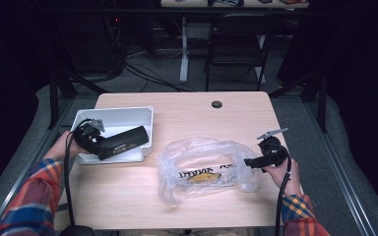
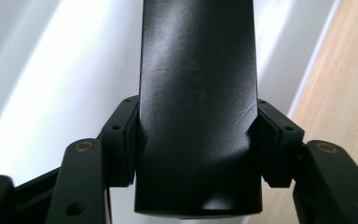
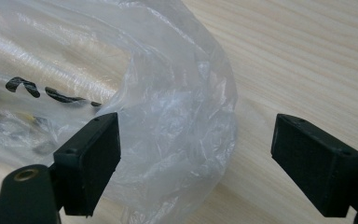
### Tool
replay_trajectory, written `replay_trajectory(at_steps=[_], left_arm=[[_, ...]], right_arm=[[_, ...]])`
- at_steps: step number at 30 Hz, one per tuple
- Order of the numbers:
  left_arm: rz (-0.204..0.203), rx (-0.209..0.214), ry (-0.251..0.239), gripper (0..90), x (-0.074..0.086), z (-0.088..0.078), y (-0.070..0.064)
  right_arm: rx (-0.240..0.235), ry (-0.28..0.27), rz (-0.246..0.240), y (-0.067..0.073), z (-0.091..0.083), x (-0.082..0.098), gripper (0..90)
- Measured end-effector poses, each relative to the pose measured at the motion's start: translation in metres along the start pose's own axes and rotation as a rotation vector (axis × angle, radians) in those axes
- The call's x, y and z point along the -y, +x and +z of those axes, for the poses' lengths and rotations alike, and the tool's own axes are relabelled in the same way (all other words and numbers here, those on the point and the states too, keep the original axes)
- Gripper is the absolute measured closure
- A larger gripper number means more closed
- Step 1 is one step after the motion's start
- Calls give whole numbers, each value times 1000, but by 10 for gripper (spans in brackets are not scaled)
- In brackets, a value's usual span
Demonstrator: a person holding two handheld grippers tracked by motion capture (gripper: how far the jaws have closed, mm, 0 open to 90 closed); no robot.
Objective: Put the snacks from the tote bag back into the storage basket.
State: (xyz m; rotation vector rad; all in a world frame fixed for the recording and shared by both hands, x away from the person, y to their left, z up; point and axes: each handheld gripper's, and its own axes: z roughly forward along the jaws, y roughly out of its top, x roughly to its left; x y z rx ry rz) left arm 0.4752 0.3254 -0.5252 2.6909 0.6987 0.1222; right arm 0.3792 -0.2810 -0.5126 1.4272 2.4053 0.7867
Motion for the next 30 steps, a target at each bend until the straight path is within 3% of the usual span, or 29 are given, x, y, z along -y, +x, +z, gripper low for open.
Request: replay_trajectory(at_steps=[6, 8, 12, 14, 17, 19, 22, 25, 26, 30], left_arm=[[-93, 8, -31, 255, 0, -9, 4], [-144, -19, -65, 160, -1, -16, 6], [-204, -64, -166, 154, -5, -30, 6], [-226, -61, -183, 156, -9, -33, 6], [-294, -100, -201, 169, -18, -32, 8], [-356, -124, -226, 228, -24, -31, 8], [-412, -131, -258, 297, -35, -25, 8], [-440, -160, -273, 407, -47, -19, 6], [-451, -152, -285, 436, -51, -16, 6], [-511, -209, -272, 608, -70, -4, 5]], right_arm=[[3, 2, -5, 0, -1, 0, 151], [3, 3, -6, 0, -1, 0, 152], [6, 2, -8, 0, -1, 0, 153], [4, 1, -8, 0, -1, 0, 152], [0, 0, -10, 0, -2, 0, 153], [-2, 1, -15, 0, -2, -1, 152], [5, 4, -15, 1, -2, 0, 152], [4, 8, -21, 0, -1, 0, 149], [5, 8, -21, 0, -1, 0, 149], [10, 0, -21, 1, -3, 0, 149]])
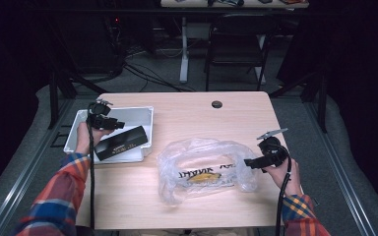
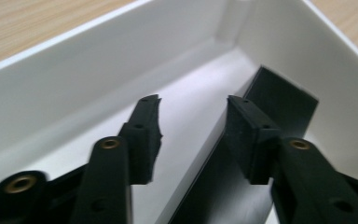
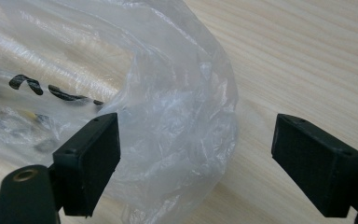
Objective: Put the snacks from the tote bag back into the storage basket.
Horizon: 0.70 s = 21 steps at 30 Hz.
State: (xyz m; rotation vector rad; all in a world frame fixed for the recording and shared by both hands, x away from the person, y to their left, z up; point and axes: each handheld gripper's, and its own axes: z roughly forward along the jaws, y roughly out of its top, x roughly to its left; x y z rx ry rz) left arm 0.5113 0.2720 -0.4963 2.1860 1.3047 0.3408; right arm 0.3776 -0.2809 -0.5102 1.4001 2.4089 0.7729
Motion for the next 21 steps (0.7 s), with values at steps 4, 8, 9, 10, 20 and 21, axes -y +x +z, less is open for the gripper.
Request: replay_trajectory(at_steps=[4, 8, 9, 10, 20, 21], left_arm=[[-34, -40, 18, 727, -10, 16, -10], [-30, -19, 66, 786, -13, 35, -15], [-31, -13, 77, 799, -13, 37, -16], [-36, -5, 81, 810, -12, 39, -17], [39, 66, 141, 876, -8, 41, -36], [44, 70, 140, 877, -7, 41, -38]], right_arm=[[-9, -1, 1, 0, 0, 1, 150], [-3, -2, 0, -1, -1, 2, 150], [-4, -2, 0, -1, -1, 2, 150], [-2, -2, 1, -1, -1, 2, 150], [-2, 5, -8, -1, -1, 1, 151], [-2, 5, -8, 0, -1, 1, 151]])
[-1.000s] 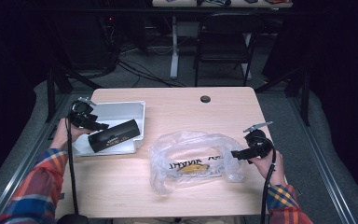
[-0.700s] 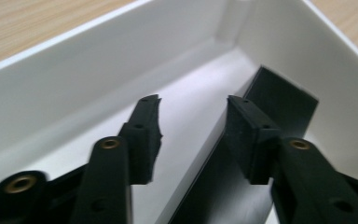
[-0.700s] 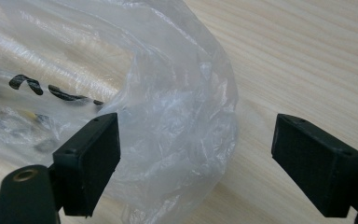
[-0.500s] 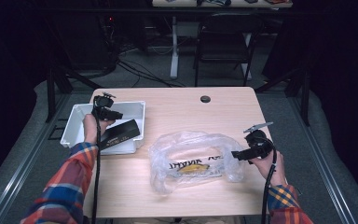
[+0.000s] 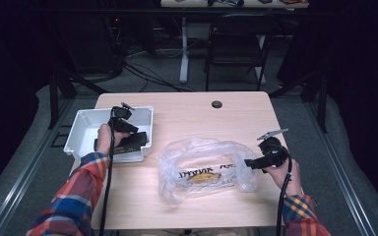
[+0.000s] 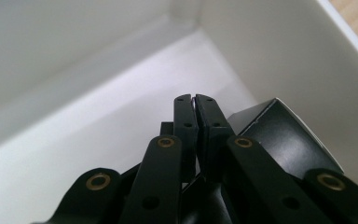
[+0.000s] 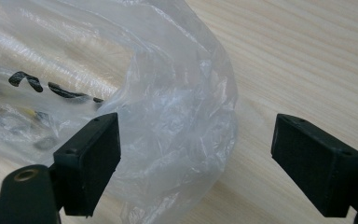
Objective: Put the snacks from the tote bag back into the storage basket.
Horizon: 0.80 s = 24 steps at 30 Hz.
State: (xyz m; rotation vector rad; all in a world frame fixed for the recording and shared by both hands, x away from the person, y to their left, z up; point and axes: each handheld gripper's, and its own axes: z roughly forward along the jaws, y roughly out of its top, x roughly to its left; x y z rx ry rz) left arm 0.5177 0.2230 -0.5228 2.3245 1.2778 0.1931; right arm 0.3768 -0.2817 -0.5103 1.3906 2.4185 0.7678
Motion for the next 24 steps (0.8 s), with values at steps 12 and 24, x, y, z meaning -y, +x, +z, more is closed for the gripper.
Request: replay_trajectory(at_steps=[12, 24], left_arm=[[-6, -33, -35, 618, 1, -9, -3], [-23, -87, -171, 163, 22, -69, -21]], right_arm=[[2, -13, 9, 1, 0, 0, 151], [21, -42, 19, 0, -9, 3, 150]])
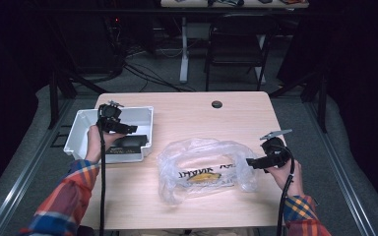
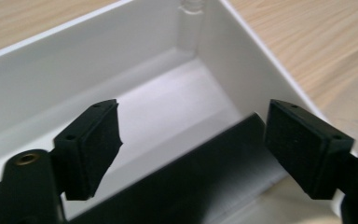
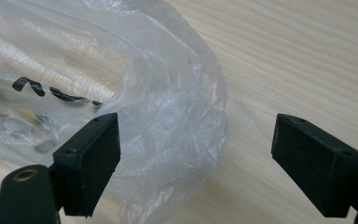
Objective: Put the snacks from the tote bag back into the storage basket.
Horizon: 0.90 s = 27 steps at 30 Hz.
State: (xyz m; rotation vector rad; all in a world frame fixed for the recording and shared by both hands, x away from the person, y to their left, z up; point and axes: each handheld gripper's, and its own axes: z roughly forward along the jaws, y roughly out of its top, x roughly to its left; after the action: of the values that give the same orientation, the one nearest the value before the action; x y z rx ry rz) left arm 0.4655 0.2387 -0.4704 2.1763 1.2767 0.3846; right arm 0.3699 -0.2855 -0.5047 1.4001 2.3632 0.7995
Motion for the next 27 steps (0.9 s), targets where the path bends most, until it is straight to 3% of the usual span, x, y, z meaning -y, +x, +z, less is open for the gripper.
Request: replay_trajectory(at_steps=[5, 12, 19, 22, 27], left_arm=[[43, -11, -33, 157, 21, -29, -12], [57, -3, -58, 156, 52, -52, -29], [77, 7, -57, 151, 83, -59, -54], [98, -44, -30, 144, 97, -57, -65], [112, -35, 10, 146, 123, -46, -76]], right_arm=[[8, -8, -4, 2, -5, 3, 150], [16, -23, -11, 6, -11, 7, 150], [22, -23, -22, 8, -13, 12, 152], [31, -25, -26, 9, -12, 14, 155], [32, -19, -31, 10, -9, 16, 155]])
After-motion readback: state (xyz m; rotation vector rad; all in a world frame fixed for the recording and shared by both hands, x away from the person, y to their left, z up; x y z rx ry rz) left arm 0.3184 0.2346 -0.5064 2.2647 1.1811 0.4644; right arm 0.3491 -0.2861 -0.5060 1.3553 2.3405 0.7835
